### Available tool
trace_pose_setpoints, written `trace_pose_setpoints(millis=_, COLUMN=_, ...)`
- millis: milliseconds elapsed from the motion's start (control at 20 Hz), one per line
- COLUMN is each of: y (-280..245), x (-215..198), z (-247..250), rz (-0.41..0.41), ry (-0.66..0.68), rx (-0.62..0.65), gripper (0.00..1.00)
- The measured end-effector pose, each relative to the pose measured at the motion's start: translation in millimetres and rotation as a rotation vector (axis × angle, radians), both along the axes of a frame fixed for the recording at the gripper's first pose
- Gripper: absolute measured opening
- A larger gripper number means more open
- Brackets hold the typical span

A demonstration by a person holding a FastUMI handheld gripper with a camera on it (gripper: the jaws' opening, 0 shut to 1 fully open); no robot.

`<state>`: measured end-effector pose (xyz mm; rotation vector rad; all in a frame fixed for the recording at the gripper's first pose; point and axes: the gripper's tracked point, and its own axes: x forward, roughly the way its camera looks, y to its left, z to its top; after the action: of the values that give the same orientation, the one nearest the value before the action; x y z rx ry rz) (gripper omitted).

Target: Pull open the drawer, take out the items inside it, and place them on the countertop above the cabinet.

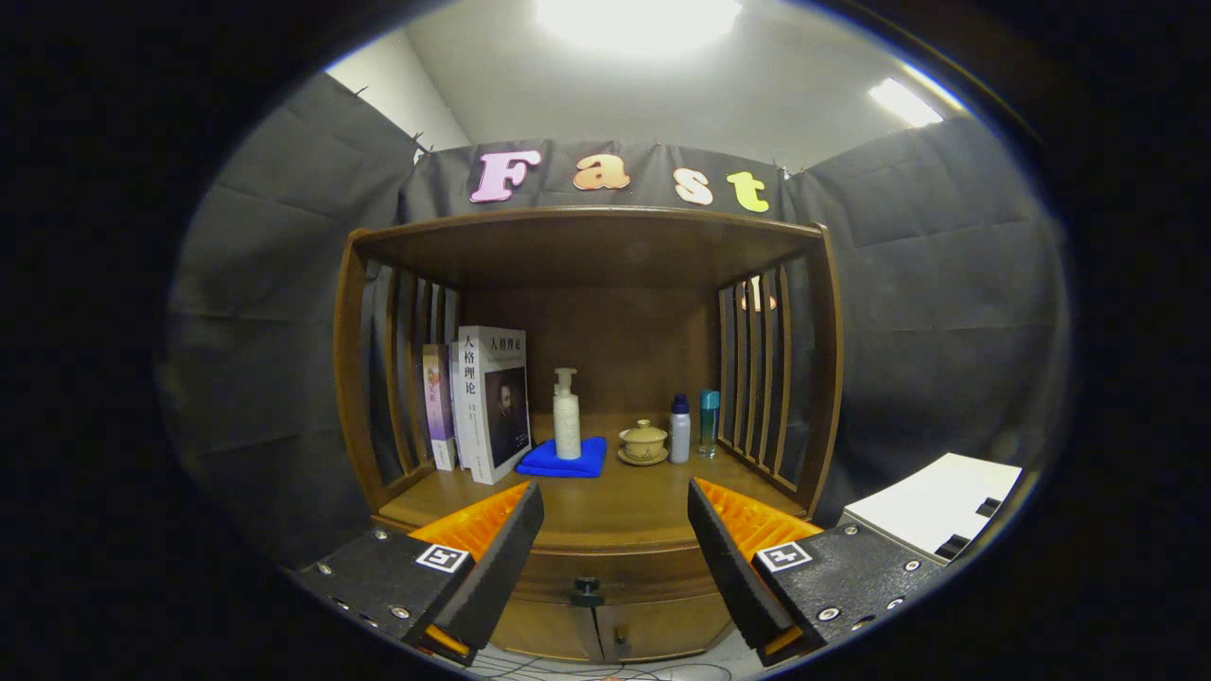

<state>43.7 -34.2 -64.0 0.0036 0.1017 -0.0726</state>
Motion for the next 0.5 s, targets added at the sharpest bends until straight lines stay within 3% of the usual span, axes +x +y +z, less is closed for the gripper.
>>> trace_pose_setpoints(millis=200, y=6.5, x=10.9, z=-25.6, rz=0.012, ry=0.032, rx=0.043, gripper=0.95)
trace_pose_setpoints(millis=500, y=18.0, x=25.7, z=-86.6, rz=0.037, ry=0.087, rx=0.012, gripper=0.95)
